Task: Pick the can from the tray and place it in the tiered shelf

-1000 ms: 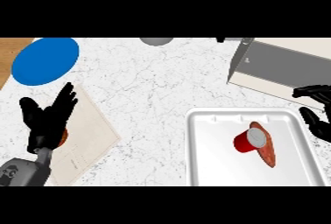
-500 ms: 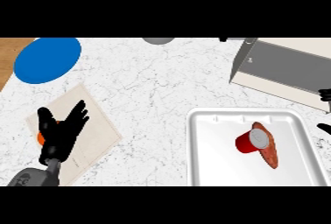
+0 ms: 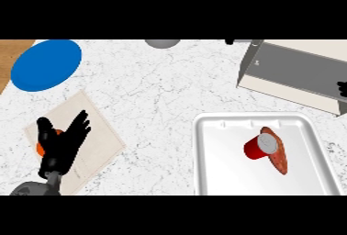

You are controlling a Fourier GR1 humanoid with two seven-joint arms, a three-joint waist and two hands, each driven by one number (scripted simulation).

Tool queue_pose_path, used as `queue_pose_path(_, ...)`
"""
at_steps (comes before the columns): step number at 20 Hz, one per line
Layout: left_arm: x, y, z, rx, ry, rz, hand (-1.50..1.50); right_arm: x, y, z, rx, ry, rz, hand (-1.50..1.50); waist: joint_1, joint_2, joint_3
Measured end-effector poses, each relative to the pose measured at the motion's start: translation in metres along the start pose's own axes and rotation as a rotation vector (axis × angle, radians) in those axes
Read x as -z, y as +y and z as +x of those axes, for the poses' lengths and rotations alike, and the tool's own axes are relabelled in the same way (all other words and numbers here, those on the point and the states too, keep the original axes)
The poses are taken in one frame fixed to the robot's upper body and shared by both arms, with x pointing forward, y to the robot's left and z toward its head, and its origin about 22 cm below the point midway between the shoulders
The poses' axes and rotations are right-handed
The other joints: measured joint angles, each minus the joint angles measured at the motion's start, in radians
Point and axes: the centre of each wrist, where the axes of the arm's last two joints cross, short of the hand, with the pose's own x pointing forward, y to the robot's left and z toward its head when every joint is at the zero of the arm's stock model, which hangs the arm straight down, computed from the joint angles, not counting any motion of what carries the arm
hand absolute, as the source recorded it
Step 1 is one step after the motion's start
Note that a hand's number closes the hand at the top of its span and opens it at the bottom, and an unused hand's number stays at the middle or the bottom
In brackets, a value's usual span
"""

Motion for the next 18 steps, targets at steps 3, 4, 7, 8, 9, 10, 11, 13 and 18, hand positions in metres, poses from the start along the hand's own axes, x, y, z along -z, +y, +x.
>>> queue_pose_path(3,0.0,0.007,0.0,-0.003,0.001,0.004,0.0,0.014,0.005,0.025,-0.061,0.02,0.081,-1.5,-0.007,-0.003,-0.001)
queue_pose_path(4,0.0,0.007,0.0,-0.004,0.001,0.008,0.0,0.017,0.005,0.035,-0.076,0.032,0.096,-1.5,-0.009,-0.003,-0.001)
queue_pose_path(7,-0.003,0.011,-0.002,-0.008,0.004,0.005,0.0,0.025,0.019,0.058,-0.121,0.074,0.11,-1.5,-0.013,-0.004,-0.001)
queue_pose_path(8,-0.001,0.01,-0.004,-0.007,0.004,0.011,0.0,0.029,0.026,0.065,-0.137,0.087,0.106,-1.5,-0.014,-0.005,-0.001)
queue_pose_path(9,-0.001,0.01,-0.003,-0.003,0.005,0.011,0.0,0.034,0.032,0.072,-0.148,0.103,0.094,-1.5,-0.013,-0.004,-0.001)
queue_pose_path(10,-0.001,0.01,-0.002,-0.005,0.007,0.01,0.0,0.039,0.041,0.078,-0.157,0.118,0.088,-1.5,-0.013,-0.005,-0.002)
queue_pose_path(11,0.0,0.011,-0.002,-0.005,0.006,0.012,0.0,0.043,0.048,0.087,-0.167,0.131,0.082,-1.5,-0.014,-0.004,-0.001)
queue_pose_path(13,0.002,0.01,0.001,-0.002,0.005,0.008,0.0,0.053,0.067,0.097,-0.203,0.164,0.061,-1.5,-0.011,-0.004,-0.001)
queue_pose_path(18,0.004,0.007,0.001,-0.004,-0.001,0.007,0.0,0.062,0.102,0.112,-0.265,0.25,0.053,-1.5,-0.007,-0.002,0.0)
